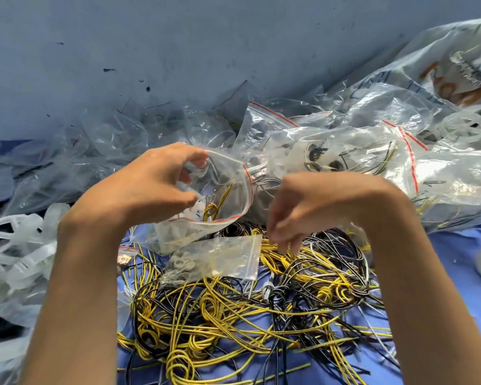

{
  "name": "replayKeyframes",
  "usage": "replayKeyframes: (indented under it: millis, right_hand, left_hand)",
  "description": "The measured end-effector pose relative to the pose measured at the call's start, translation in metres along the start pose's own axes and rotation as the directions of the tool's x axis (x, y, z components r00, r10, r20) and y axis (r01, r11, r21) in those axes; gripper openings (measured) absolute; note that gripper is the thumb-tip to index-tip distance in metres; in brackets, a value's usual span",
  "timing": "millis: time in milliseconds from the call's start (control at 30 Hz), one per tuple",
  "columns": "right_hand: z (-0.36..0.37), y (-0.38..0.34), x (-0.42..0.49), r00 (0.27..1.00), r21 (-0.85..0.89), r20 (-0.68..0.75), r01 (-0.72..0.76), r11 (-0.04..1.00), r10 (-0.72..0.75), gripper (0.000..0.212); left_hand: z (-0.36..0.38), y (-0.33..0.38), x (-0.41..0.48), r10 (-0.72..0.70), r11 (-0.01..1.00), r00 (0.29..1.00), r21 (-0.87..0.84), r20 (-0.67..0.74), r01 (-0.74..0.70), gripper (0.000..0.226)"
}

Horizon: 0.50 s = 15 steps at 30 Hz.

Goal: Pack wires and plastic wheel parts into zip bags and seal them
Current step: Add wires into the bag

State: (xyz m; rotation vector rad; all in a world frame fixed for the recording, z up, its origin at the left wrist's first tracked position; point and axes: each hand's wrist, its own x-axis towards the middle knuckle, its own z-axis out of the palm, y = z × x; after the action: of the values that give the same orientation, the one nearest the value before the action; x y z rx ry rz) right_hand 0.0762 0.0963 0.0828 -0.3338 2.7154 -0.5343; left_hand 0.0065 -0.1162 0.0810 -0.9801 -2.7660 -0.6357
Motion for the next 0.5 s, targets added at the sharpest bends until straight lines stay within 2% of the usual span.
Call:
replayKeyframes:
  millis: [67, 133, 233, 267, 333, 400, 500]
  right_hand:
    - [0.006, 0.006, 0.007, 0.994, -0.14, 0.032, -0.096, 0.985, 0.102, 0.013]
    - [0.007, 0.009, 0.013, 0.99, -0.145, -0.012, -0.144, 0.979, 0.144, 0.032]
    - [0.008, 0.01, 0.019, 0.998, 0.053, 0.018, -0.056, 0.997, 0.055, 0.057]
    - [0.011, 0.01, 0.021, 0.997, 0.057, 0.066, -0.039, 0.998, 0.036, 0.069]
    - [0.018, 0.005, 0.028, 0.991, -0.07, 0.128, -0.041, 0.997, 0.05, 0.086]
    - [0.027, 0.001, 0.038, 0.991, -0.222, 0.121, -0.023, 0.975, 0.051, 0.076]
    - [0.038, 0.001, 0.051, 0.999, -0.225, 0.047, 0.013, 0.974, -0.002, 0.032]
  left_hand:
    - [0.001, 0.001, 0.0, -0.003, 1.0, 1.0, -0.002, 0.011, 0.003, 0.058]
    - [0.002, 0.001, 0.001, 0.001, 1.0, 1.0, 0.007, 0.019, -0.001, 0.059]
    - [0.004, 0.002, 0.002, -0.002, 1.0, 0.999, 0.008, 0.035, 0.002, 0.061]
    - [0.004, 0.003, 0.003, -0.003, 1.0, 0.999, 0.008, 0.039, 0.003, 0.06]
    - [0.005, 0.004, 0.003, 0.0, 1.0, 0.999, 0.005, 0.042, 0.0, 0.055]
    - [0.005, 0.005, 0.002, -0.005, 1.0, 0.999, -0.009, 0.041, 0.006, 0.052]
    - [0.005, 0.006, 0.002, -0.016, 1.0, 0.999, -0.026, 0.045, 0.017, 0.051]
